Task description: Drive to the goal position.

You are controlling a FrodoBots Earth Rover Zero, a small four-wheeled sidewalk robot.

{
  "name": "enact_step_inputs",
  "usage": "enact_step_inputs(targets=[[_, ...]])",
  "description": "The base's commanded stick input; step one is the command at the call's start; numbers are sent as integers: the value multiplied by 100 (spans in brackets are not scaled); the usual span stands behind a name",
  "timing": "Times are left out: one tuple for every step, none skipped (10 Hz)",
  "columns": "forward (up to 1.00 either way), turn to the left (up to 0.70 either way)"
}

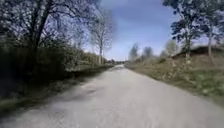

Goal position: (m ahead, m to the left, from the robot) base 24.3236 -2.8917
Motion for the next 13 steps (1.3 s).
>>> enact_step_inputs(targets=[[85, 0], [85, 0], [85, 0], [85, 0], [85, 0], [85, 0], [85, 0], [85, 0], [85, 0], [85, 0], [85, 0], [85, 0], [85, 0]])
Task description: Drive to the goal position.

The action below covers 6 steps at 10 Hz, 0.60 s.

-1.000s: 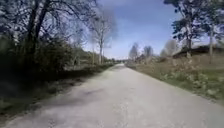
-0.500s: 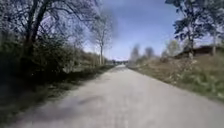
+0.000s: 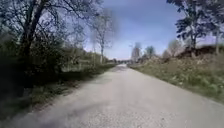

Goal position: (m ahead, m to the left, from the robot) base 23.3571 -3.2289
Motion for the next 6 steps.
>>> enact_step_inputs(targets=[[85, 0], [85, 0], [85, 0], [85, 0], [85, 0], [85, 0]])
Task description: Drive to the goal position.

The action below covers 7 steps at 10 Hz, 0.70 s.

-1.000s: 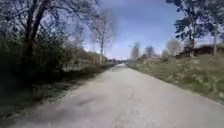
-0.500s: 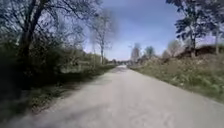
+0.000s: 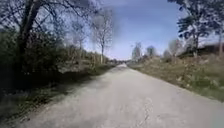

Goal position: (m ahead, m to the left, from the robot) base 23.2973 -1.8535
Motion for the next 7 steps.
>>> enact_step_inputs(targets=[[85, 0], [85, 0], [85, 0], [85, -10], [85, -29], [85, -34], [85, -34]])
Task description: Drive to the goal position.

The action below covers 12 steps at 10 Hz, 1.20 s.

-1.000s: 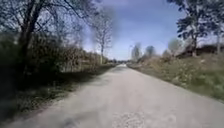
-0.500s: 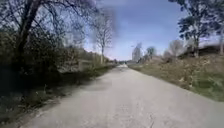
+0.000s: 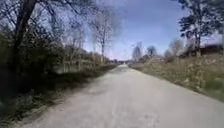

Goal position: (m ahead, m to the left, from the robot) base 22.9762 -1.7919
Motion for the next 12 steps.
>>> enact_step_inputs(targets=[[85, -5], [85, 0], [85, 0], [85, 0], [85, 0], [85, 0], [85, 0], [85, 0], [85, 0], [85, 0], [85, 0], [85, 0]])
